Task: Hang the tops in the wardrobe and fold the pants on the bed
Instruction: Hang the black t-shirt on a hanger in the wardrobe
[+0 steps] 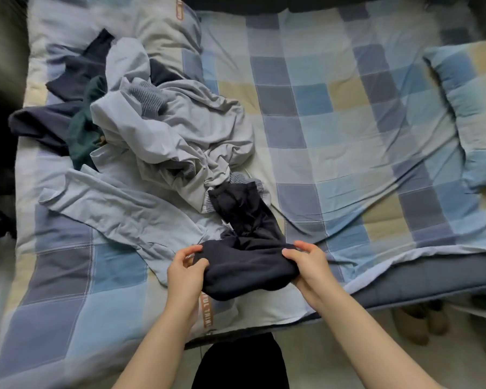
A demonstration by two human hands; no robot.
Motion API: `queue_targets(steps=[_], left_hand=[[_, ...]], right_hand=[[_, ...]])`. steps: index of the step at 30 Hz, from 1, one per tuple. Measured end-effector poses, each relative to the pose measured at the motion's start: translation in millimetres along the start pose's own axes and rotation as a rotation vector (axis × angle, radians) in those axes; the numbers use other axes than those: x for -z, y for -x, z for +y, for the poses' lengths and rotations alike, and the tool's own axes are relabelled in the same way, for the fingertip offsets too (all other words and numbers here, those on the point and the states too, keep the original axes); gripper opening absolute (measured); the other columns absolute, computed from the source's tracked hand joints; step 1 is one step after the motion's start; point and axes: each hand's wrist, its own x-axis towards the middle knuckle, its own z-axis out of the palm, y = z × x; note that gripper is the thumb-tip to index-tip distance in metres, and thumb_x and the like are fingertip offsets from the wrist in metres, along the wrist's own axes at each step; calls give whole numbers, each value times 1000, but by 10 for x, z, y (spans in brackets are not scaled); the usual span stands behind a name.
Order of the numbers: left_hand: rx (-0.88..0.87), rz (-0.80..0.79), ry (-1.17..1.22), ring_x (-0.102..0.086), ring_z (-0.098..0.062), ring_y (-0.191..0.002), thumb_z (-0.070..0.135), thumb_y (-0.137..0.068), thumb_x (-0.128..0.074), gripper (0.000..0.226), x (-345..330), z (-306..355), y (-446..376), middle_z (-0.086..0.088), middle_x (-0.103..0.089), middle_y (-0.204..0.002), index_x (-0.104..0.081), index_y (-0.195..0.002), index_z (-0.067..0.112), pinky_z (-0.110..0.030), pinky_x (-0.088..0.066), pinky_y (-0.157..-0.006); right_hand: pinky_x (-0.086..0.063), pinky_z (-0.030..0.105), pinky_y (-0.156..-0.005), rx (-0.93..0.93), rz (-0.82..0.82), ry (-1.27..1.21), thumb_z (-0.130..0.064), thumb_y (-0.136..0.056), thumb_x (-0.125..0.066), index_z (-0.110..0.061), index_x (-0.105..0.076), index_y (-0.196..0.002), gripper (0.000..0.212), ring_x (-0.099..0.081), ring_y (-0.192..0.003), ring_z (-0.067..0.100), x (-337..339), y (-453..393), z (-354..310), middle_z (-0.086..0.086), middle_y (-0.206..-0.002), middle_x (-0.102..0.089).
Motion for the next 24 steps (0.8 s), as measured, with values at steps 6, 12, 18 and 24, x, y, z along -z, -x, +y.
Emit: queue_targets(steps=[6,12,18,24], left_hand=[[282,-147,157,-46,-18,-55,-4,-84,-50,9,175,573,613,-9,-49,-65,-55,-90,-6,-21,-38,-45],[576,-378,302,-63,-25,-47,8,-90,-56,8,375,868,1197,-14,-64,-66,-61,-91,1,-32,-52,-40],[700,-276,455,-60,-26,-78,-6,-67,-71,56,352,728,1579,-16,-60,-106,-55,-121,-2,-40,-57,-51],[497,-537,283,-67,-15,-45,6,-104,-33,27,-18,785,2227,-5,-68,-53,-54,-88,3,-26,-53,-41]], right_hand=[[-54,28,-58,-78,-124,-139,-9,-91,-58,7,-67,-104,22,-69,-72,25,162,1043,-389,20,-92,-72],[-53,23,-56,172,-251,-269,-9,-96,-49,-5,-70,-99,22,-68,-73,16,300,2136,-559,11,-92,-70],[-55,26,-61,323,-274,-476,-14,-87,-54,-11,-67,-88,13,-68,-77,20,588,2972,-505,11,-91,-70],[-54,24,-59,461,-136,-473,-16,-82,-58,-12,-70,-82,13,-67,-76,19,1023,3370,-442,10,-86,-69]])
